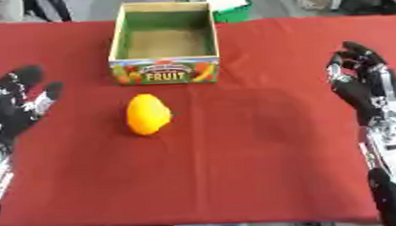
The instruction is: Pick up objects on the table and place them in the box.
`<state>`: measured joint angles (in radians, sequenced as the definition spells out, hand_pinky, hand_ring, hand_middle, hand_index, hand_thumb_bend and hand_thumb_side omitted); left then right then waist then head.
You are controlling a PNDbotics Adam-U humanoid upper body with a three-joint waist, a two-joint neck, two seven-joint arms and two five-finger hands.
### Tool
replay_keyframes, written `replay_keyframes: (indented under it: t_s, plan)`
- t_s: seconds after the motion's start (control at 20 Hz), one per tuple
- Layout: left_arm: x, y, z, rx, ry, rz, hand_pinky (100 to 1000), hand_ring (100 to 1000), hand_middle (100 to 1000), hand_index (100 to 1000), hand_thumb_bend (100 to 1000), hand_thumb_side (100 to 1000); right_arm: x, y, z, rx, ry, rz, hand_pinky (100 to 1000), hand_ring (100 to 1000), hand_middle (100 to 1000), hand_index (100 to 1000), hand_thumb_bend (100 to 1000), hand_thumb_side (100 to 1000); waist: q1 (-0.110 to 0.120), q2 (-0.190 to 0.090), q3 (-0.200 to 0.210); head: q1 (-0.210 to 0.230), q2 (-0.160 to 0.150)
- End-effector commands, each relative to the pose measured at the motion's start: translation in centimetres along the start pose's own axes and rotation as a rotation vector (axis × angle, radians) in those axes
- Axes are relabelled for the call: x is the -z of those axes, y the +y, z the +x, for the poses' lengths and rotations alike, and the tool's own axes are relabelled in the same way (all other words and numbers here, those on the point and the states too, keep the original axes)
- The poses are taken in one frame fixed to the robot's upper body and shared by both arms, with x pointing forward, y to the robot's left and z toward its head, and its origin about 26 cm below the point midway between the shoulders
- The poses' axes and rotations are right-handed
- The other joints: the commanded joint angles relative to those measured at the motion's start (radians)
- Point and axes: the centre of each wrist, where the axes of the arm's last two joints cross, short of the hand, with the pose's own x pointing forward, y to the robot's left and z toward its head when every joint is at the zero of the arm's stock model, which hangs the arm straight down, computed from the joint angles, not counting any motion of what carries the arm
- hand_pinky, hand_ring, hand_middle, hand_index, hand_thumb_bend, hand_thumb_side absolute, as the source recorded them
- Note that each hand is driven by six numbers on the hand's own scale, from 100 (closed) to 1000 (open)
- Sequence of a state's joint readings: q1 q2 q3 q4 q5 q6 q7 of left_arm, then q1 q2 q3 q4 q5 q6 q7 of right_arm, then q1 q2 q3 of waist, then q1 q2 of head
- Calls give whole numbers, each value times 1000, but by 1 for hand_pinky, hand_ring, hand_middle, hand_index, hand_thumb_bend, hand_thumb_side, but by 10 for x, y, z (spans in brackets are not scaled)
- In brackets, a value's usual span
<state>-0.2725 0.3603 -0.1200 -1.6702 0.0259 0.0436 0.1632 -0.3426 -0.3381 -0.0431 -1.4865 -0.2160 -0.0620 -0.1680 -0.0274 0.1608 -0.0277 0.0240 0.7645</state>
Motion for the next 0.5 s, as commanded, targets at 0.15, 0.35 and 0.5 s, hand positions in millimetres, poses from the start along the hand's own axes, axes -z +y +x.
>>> replay_keyframes:
  t_s: [0.15,0.35,0.5]
  plan:
    - [6,3,14,47,-59,-38,1000,843,788,719,780,353,5,-3,11,-2,-38,-1,650,749,676,808,100,115,1,-13,-2,0,6]
    - [7,2,16,58,-64,-49,1000,843,788,719,778,349,5,-3,11,-1,-39,-1,650,749,676,808,100,116,2,-13,-2,0,6]
    - [7,2,17,72,-67,-59,1000,842,788,719,772,344,4,-3,11,-2,-38,-1,650,749,676,808,100,117,3,-13,-3,1,6]
